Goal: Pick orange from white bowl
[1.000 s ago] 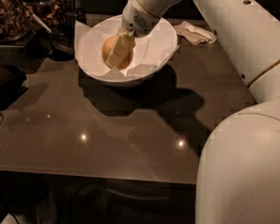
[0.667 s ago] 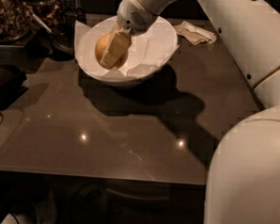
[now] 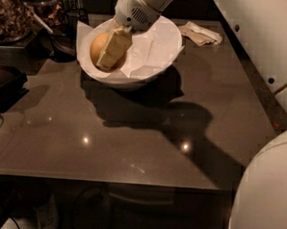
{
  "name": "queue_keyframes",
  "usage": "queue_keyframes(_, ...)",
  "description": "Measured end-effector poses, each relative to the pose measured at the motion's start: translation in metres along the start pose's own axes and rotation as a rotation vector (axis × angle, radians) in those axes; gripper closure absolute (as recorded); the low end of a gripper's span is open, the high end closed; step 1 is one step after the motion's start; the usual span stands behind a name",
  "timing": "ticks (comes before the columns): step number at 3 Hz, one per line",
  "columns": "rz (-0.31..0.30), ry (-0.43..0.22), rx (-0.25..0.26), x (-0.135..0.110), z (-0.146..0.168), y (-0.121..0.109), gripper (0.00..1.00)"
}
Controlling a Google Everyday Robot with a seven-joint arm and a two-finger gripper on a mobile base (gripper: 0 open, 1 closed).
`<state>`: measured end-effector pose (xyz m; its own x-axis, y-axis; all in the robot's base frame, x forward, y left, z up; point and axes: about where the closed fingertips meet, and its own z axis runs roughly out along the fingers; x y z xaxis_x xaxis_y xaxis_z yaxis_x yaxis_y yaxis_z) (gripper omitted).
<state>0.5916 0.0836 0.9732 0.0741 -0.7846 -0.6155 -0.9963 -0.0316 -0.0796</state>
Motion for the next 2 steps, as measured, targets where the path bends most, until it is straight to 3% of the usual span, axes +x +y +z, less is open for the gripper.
queue_keyframes(1,0.004,-0.007,-0.005,-0.009,0.000,0.016,1.00)
queue_keyframes(2,0.023,-0.027,0.013,-0.024,-0.007,0.050,1.00)
